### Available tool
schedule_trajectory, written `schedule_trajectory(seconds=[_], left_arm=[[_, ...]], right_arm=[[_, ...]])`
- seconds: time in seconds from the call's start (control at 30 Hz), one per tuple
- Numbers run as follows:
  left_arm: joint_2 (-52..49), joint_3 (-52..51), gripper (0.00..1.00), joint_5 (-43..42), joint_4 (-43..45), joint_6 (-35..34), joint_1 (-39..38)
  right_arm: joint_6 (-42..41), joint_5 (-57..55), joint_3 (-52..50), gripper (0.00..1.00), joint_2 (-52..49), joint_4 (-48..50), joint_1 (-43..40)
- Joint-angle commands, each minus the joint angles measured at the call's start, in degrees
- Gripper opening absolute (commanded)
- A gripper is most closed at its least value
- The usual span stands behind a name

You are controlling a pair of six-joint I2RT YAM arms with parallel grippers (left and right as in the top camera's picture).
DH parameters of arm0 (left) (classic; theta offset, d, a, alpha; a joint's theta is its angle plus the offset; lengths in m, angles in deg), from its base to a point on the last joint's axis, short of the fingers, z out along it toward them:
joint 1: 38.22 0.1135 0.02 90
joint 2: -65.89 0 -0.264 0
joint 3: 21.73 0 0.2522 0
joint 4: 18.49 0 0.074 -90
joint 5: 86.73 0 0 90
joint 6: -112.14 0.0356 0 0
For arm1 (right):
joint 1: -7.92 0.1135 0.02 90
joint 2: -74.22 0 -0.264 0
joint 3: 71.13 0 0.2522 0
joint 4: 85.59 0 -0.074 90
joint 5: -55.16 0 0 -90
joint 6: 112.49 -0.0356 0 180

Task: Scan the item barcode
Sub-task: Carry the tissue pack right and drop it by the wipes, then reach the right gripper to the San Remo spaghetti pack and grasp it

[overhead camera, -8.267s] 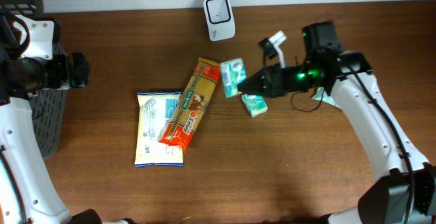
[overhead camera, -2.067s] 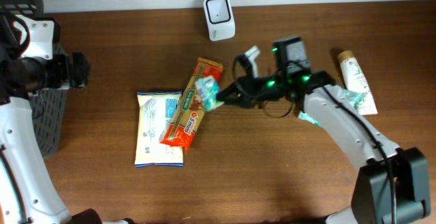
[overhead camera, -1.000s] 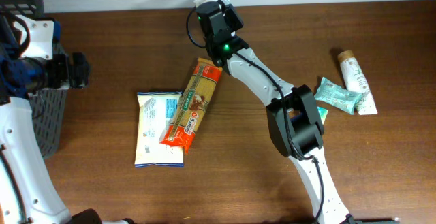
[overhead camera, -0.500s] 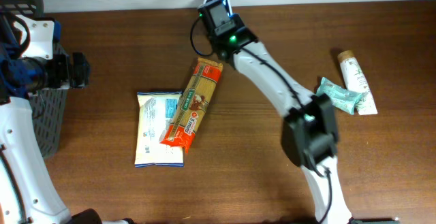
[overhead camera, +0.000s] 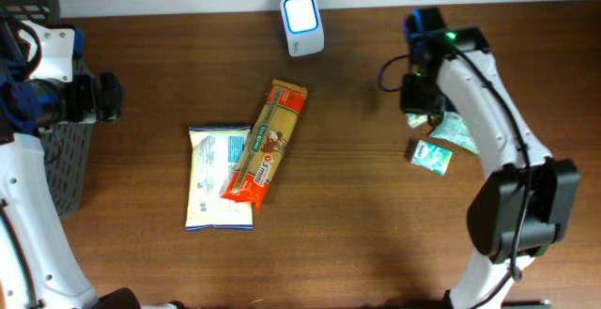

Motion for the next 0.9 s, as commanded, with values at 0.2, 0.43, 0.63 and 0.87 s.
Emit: schedule_trajectory(seconds=[0.2,0.43,0.63,0.87], left_arm=[[-0.13,0.22,0.99,-0.61,-0.2,0.7,0.2],[-0.13,0.22,0.99,-0.61,-0.2,0.7,0.2],[-0.13,0.22,0.99,-0.61,-0.2,0.7,0.17],[-0.13,0.22,0.99,-0.61,-0.2,0.7,0.2]], right_arm=[[-0.44,3.04,-22.47,0.33,0.26,22.1,-7.93],[3.32,6.69,-10.75,0.47,0.55,7.02,-7.48],[6.05,16.04,2.03,0.73,0.57,0.98,2.47],[1.86,17.64,2.19,0.79,0.13,17.27,23.39]])
